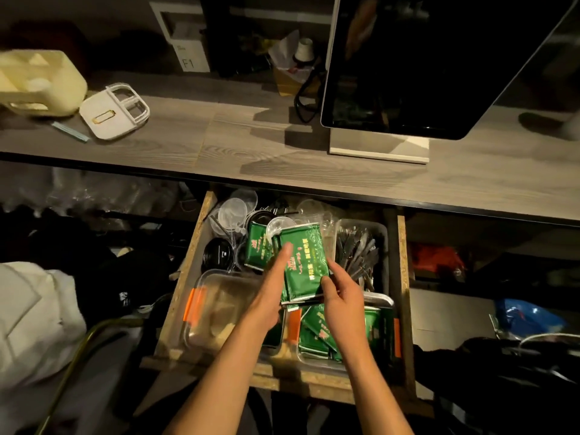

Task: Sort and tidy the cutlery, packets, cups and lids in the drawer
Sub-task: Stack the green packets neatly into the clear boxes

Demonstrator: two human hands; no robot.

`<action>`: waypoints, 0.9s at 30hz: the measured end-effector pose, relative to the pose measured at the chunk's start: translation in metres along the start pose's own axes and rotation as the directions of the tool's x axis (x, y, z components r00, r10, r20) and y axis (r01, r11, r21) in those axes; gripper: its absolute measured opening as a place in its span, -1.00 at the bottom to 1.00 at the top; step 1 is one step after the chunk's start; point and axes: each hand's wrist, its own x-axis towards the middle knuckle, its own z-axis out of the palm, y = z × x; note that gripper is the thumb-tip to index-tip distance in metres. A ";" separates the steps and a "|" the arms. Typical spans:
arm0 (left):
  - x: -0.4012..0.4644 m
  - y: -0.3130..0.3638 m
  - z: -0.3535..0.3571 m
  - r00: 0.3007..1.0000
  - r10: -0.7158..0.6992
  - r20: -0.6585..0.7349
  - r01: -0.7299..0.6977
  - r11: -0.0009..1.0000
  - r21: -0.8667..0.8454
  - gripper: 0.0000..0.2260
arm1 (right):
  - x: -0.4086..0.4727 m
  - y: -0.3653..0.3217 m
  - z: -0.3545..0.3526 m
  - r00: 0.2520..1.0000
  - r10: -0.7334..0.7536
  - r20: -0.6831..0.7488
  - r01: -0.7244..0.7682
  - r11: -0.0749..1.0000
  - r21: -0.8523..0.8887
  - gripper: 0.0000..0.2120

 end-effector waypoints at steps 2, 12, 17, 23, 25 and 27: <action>-0.003 -0.007 -0.006 1.000 -0.007 -0.013 0.007 1.000 0.024 -0.03 | -0.009 -0.008 0.000 1.000 -0.019 0.024 0.020 0.999 -0.030 -0.61; -0.023 -0.014 -0.043 0.998 -0.045 0.053 0.049 0.996 -0.073 -0.28 | -0.008 -0.029 0.040 0.960 0.174 0.221 -0.223 0.950 0.219 -0.45; -0.030 -0.008 -0.053 0.987 0.098 -0.129 -0.104 0.994 -0.040 -0.51 | -0.019 -0.027 0.075 0.962 0.150 0.229 -0.208 0.943 0.259 -0.55; -0.024 -0.013 -0.097 0.972 0.177 -0.157 -0.143 0.968 0.207 -0.59 | -0.020 -0.014 0.110 0.937 0.214 0.275 -0.285 0.926 0.248 -0.70; -0.023 -0.018 -0.110 0.984 0.132 -0.117 -0.091 0.949 0.301 -0.43 | -0.021 -0.009 0.123 0.932 0.244 0.269 -0.292 0.944 0.156 -0.51; -0.021 -0.020 -0.122 0.991 0.070 -0.110 -0.024 0.927 0.374 -0.29 | -0.022 0.001 0.136 0.943 0.231 0.240 -0.260 0.961 0.096 -0.40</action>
